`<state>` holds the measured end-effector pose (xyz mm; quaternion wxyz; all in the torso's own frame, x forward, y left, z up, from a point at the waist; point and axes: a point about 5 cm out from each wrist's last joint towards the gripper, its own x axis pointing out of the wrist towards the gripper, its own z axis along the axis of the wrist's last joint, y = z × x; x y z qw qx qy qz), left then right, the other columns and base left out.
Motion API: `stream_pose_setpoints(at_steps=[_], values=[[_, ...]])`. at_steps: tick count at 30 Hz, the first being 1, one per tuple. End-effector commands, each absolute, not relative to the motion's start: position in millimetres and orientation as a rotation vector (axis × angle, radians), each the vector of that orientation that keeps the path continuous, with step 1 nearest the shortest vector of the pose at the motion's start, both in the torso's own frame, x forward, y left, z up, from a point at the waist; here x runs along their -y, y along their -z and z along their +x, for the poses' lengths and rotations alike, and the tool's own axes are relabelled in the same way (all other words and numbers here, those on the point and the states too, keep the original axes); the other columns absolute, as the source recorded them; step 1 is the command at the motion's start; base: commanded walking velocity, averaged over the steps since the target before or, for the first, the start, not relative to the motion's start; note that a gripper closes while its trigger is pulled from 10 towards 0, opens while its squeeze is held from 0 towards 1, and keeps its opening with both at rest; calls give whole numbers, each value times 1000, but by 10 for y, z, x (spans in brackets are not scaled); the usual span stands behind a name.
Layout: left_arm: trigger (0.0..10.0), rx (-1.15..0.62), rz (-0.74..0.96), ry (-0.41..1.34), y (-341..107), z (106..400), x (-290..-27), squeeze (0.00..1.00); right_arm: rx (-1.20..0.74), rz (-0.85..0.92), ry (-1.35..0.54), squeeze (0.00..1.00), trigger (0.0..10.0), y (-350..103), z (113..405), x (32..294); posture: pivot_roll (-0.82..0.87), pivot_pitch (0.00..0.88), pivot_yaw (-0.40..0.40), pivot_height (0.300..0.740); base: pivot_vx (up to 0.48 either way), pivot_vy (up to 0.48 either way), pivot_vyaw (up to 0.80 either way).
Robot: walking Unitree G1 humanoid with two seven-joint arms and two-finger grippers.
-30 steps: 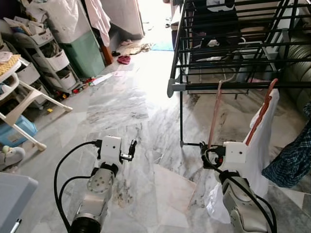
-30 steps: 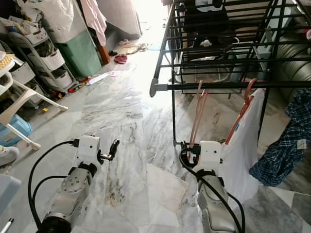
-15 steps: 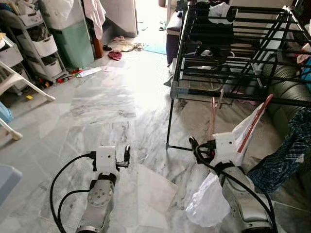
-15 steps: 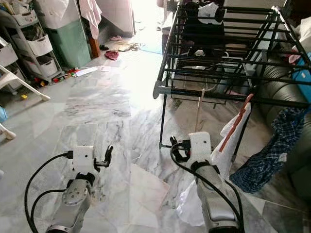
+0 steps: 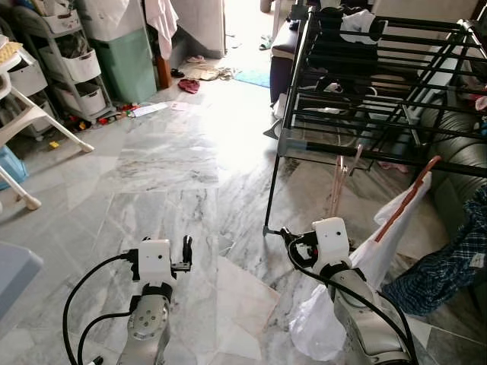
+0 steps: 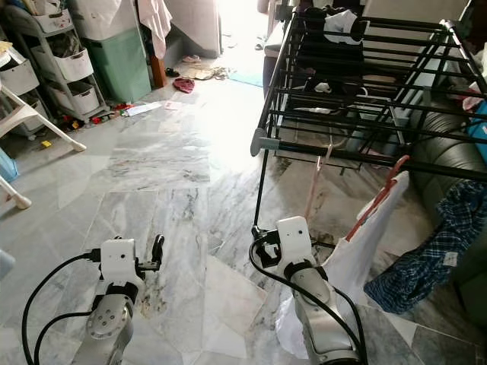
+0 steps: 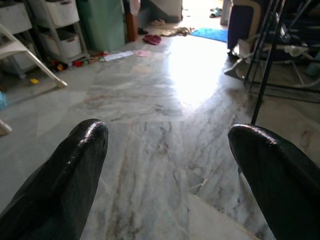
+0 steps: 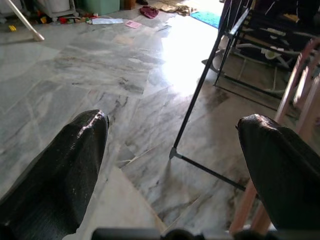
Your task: Hang hanger
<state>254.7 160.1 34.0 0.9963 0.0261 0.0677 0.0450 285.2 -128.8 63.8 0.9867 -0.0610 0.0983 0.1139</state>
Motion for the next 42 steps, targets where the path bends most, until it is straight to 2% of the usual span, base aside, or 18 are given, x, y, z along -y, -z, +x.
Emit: stream_pose_setpoints(at_steps=[1, 8, 16, 19, 24, 30, 42], values=[[10000, -125, 75, -118, -391, 2597, -1709, 0, -154, -139, -240, 0, 10000, -715, 2929, 1200, 6, 0, -32, 740, 0, 0, 0], [10000, -81, 117, -162, -520, 2651, -1890, 0, -142, -114, -233, 0, 10000, -719, 2971, 1135, 50, 0, -42, 740, 0, 0, 0], [10000, -81, 123, -97, -533, 2717, -1725, 0, -127, -109, -156, 0, 10000, -682, 2941, 1371, -10, 0, 53, 740, 0, 0, 0], [10000, -106, 115, -74, -487, 2697, -1708, 0, -128, -116, -130, 0, 10000, -656, 2944, 1436, -14, 0, 47, 740, 0, 0, 0], [10000, -90, 124, -94, -515, 2640, -1739, 0, -94, -130, -163, 0, 10000, -747, 2944, 1320, -18, 0, 30, 740, 0, 0, 800], [10000, -41, 126, -53, -606, 2610, -1691, 0, -89, -146, -166, 0, 10000, -734, 2905, 1336, -24, 0, 23, 740, 0, 0, 800], [10000, -82, 113, -68, -563, 2685, -1644, 0, -76, -175, -181, 0, 10000, -775, 2946, 1338, -30, 0, 29, 740, 0, 0, 800]])
